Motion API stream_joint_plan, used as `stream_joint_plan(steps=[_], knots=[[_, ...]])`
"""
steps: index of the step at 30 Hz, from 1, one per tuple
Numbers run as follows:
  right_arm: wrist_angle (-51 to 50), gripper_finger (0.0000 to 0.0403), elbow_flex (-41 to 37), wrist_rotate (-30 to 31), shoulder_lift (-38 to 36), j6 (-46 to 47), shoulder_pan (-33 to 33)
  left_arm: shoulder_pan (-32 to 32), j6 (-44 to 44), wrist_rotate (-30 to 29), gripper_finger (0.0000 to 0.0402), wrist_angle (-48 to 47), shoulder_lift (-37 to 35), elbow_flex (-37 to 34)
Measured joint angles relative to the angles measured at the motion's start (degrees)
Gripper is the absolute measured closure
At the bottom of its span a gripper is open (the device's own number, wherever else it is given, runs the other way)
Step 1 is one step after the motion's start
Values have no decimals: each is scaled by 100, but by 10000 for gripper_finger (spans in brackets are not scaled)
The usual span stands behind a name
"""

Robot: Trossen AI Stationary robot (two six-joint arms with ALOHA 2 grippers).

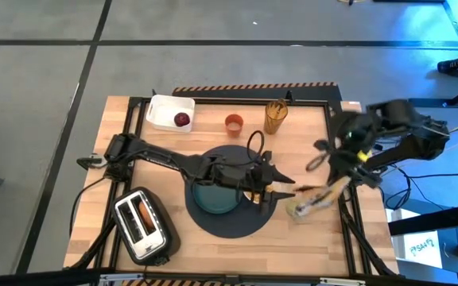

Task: Arrange a breakfast setting
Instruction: Pour the cereal into the white bowl

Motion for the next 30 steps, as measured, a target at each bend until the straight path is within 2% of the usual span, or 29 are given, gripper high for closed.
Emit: stream_joint_plan(steps=[4,8,13,16,22,26,30], knots=[[157,403,-1068,229,-432,44,565,-151,-9,-294,235,-481,-101,0],[894,403,-2002,720,-758,419,1285,-353,-93,-774,235,-966,-284,-2],[1489,403,-2783,1555,-985,949,2180,-502,-154,-1408,235,-1354,-472,0],[1621,403,-2954,1714,-1013,1298,2687,-538,-153,-1763,235,-1454,-492,-2],[1768,403,-2982,1973,-994,2170,3519,-373,-455,-1855,235,-1540,-503,-2],[1759,402,-2982,2362,-1005,2539,3767,-212,-716,-2102,235,-1533,-503,-2],[1732,402,-2975,2797,-1087,2641,3759,-122,-763,-2094,235,-1533,-503,-2]])
